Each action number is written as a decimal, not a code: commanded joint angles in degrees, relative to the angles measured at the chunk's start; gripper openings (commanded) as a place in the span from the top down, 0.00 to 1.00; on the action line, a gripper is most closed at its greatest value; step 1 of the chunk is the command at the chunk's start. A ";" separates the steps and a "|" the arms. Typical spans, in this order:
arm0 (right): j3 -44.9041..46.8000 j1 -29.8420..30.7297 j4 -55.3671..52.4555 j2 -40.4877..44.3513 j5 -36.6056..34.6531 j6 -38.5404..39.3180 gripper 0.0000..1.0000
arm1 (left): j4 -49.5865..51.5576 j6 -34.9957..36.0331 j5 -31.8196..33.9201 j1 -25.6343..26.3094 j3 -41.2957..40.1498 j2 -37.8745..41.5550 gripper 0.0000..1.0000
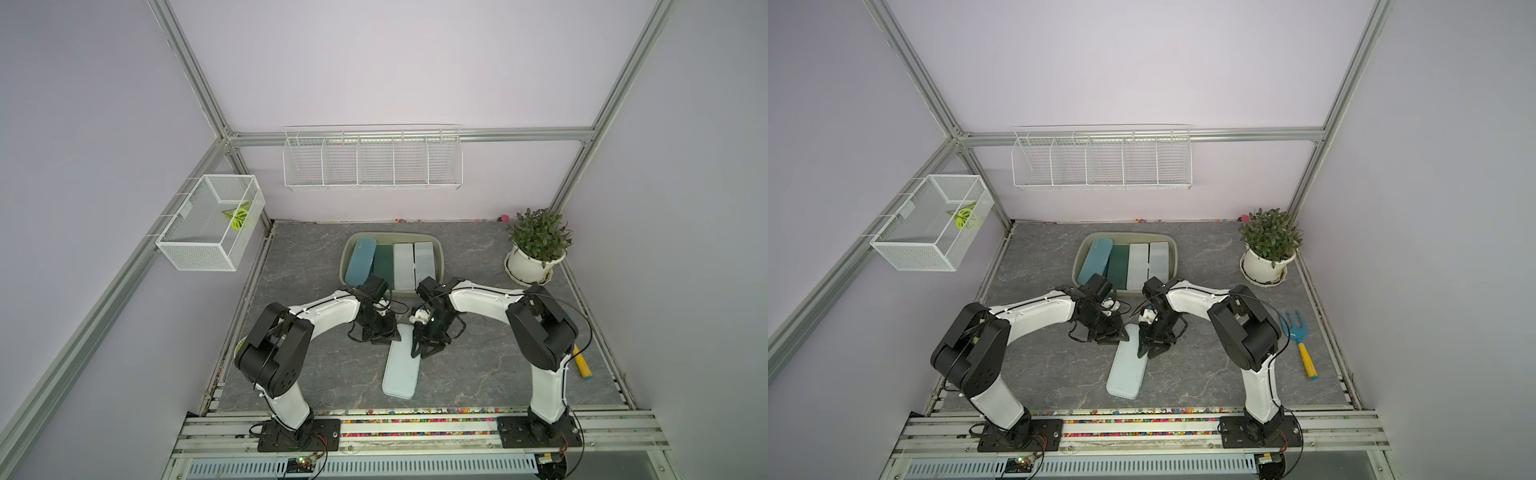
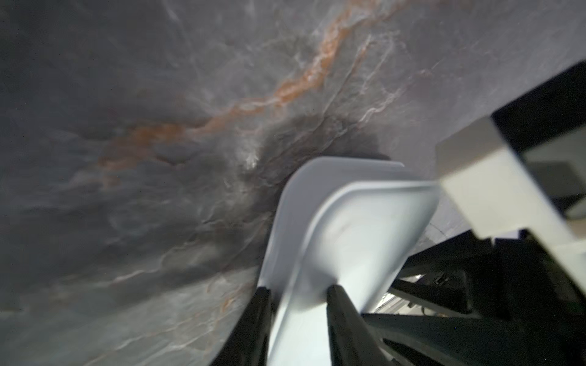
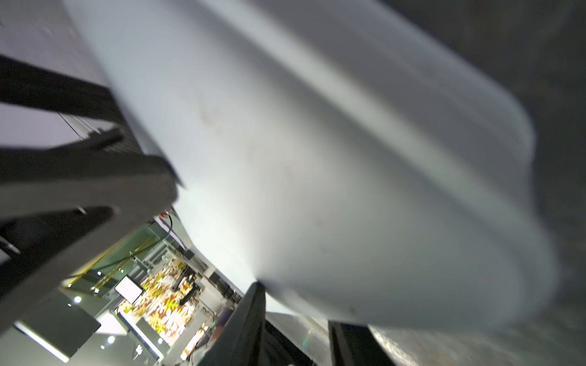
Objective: Put the pencil case into the storage box
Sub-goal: Pick up the pencil case from the center of the board.
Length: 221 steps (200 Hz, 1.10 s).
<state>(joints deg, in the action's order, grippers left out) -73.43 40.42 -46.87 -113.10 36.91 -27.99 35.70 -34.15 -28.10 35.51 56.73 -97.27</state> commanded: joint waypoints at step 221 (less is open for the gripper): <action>19.05 0.52 52.91 -1.00 17.62 -28.19 0.55 | -27.42 -4.91 -8.08 0.70 -28.64 21.12 0.39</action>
<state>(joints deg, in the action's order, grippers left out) -55.66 38.17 -9.23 -110.65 54.26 -51.31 17.17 -37.01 -33.06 34.65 30.59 -77.58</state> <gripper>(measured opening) 0.446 0.613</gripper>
